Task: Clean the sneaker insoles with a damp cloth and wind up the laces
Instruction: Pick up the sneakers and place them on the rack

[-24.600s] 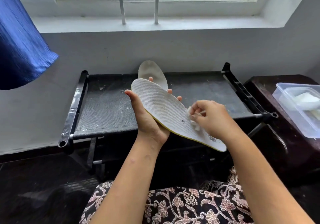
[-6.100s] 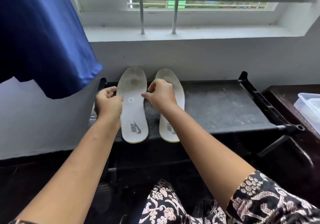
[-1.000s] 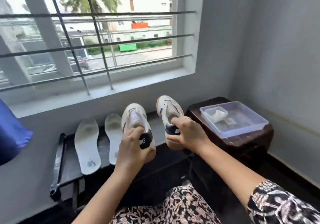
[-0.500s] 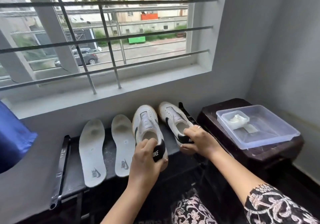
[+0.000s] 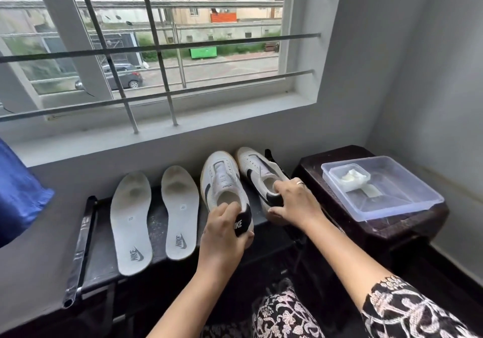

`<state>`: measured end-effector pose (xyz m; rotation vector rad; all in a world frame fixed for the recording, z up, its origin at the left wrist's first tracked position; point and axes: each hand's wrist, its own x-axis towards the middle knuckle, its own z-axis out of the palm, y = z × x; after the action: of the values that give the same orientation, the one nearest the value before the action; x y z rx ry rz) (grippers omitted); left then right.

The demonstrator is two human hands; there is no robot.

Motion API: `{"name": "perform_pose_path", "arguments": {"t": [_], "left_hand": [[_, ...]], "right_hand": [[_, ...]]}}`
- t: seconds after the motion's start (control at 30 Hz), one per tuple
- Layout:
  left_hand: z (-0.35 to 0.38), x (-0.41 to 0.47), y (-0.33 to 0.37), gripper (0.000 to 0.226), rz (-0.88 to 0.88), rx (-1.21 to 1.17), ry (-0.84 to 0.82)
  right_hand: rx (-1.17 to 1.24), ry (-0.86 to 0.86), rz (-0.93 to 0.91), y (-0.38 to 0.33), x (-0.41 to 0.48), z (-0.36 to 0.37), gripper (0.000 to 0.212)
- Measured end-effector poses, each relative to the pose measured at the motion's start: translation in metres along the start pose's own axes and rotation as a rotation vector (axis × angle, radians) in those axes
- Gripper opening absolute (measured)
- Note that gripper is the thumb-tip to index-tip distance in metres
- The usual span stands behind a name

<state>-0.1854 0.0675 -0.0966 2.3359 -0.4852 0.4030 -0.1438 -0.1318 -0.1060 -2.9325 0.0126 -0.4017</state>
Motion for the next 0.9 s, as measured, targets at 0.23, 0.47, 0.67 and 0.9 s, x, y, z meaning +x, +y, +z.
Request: {"name": "perform_pose_path", "arguments": {"t": [0.23,0.47,0.67,0.9], "left_hand": [[0.004,0.0,0.002,0.032,-0.003,-0.021,0.027],[0.008,-0.002,-0.002,0.035,-0.008,0.05,-0.031],[0.016,0.015,-0.009,0.041,0.002,0.051,-0.1],[0.032,0.02,-0.018,0.038,0.066,0.03,-0.198]], "right_hand": [[0.276,-0.243,0.308,-0.079,0.017,-0.027,0.057],[0.203,-0.452,0.341,-0.095,0.029,-0.03,0.018],[0.162,-0.426,0.32,-0.096,0.04,-0.03,0.013],[0.074,-0.394,0.269,-0.084,0.048,-0.015,0.009]]}}
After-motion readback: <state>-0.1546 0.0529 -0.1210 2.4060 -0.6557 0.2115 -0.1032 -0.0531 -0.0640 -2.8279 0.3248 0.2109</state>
